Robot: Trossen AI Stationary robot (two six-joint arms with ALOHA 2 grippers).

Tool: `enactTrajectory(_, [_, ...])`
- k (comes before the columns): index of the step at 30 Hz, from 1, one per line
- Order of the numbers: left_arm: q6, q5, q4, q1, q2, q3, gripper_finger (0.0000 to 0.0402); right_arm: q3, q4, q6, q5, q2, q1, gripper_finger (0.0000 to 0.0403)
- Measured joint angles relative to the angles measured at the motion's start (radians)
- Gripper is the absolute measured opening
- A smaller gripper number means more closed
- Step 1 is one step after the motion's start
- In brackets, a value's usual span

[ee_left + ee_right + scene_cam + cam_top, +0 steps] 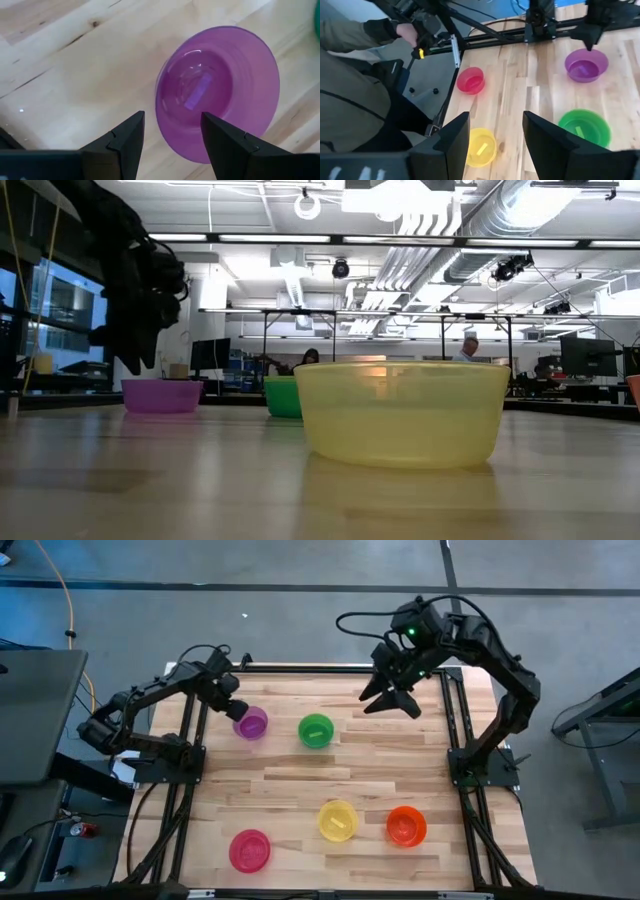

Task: Nest bowls inside each other
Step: Stack the violet bowl on the green bowl

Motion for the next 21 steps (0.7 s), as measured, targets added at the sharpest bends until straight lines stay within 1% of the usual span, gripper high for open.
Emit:
enactTrajectory(9, [-0.042,-0.052,0.0,-0.028,0.0,0.0,0.0184,0.0,0.0,-0.007,0.0,0.0,0.057,0.0174])
enactTrajectory(21, [-0.078,-0.055,-0.005,-0.079,0.0,0.0,0.0184,0.0,0.0,-0.011,0.0,0.001,0.06,0.0174])
